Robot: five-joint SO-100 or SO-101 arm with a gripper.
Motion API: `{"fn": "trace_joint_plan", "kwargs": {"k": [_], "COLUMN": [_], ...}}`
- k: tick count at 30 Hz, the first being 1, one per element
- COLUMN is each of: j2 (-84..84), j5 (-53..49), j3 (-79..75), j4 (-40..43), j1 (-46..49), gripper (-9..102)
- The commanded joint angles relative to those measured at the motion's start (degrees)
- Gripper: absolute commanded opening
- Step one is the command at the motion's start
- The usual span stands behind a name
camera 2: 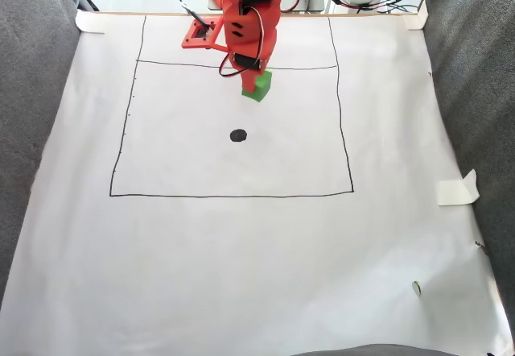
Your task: Grasp the colored block, Place it on the black dot, and then return the arm to the default position.
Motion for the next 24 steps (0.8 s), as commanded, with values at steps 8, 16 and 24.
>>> {"fn": "trace_joint_plan", "kwargs": {"k": [8,16,24], "j2": [-9.1,-16.1,-18.3], "j5": [4.3,6.1,4.7], "j3": [-19.5,-31.9,-32.8], "j4": [5.2,7.7,6.3], "j1": [4.0,6.2,7.3], "gripper": [0,0,0]}}
